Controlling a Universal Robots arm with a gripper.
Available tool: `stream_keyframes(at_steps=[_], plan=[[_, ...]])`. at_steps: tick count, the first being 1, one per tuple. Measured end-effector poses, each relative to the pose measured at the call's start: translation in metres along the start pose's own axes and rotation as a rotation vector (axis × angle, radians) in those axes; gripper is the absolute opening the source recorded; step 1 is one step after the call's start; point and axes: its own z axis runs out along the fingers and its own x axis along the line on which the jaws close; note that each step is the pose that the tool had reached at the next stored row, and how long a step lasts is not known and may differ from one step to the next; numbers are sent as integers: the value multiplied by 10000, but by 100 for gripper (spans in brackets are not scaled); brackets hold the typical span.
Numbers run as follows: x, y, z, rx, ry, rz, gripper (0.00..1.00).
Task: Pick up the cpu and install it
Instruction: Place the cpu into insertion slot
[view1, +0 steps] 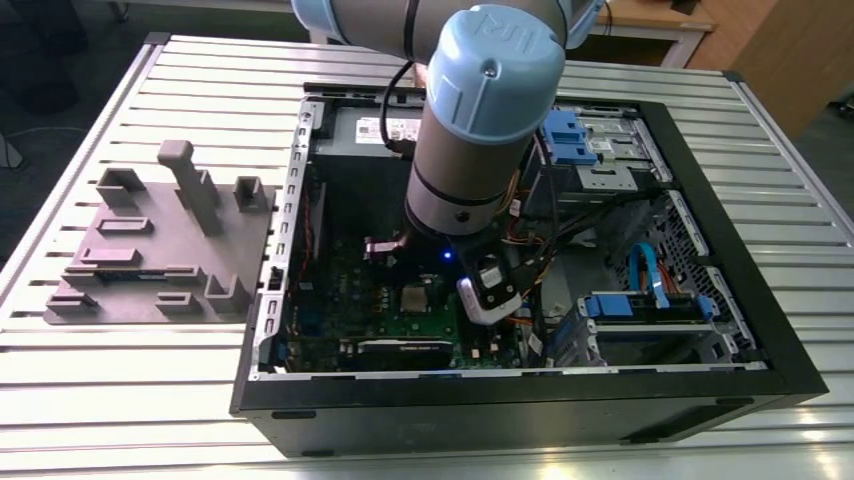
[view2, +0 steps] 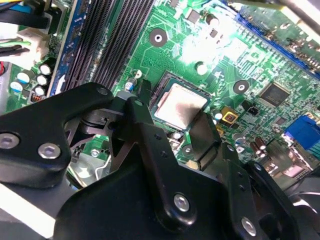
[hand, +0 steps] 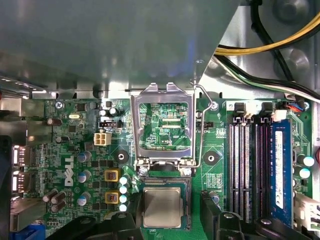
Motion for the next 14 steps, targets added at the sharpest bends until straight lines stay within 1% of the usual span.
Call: stream_keyframes(at_steps=[2, 6, 9, 12, 13, 14], plan=[[3, 0, 0, 0, 0, -2, 58], [61, -1, 5, -1, -2, -1, 58], [62, -2, 17, -3, -3, -2, 58], [60, -3, 32, -23, -7, -3, 56], [59, -3, 32, -24, -6, -5, 50], [59, -2, 32, -24, -3, -4, 47]])
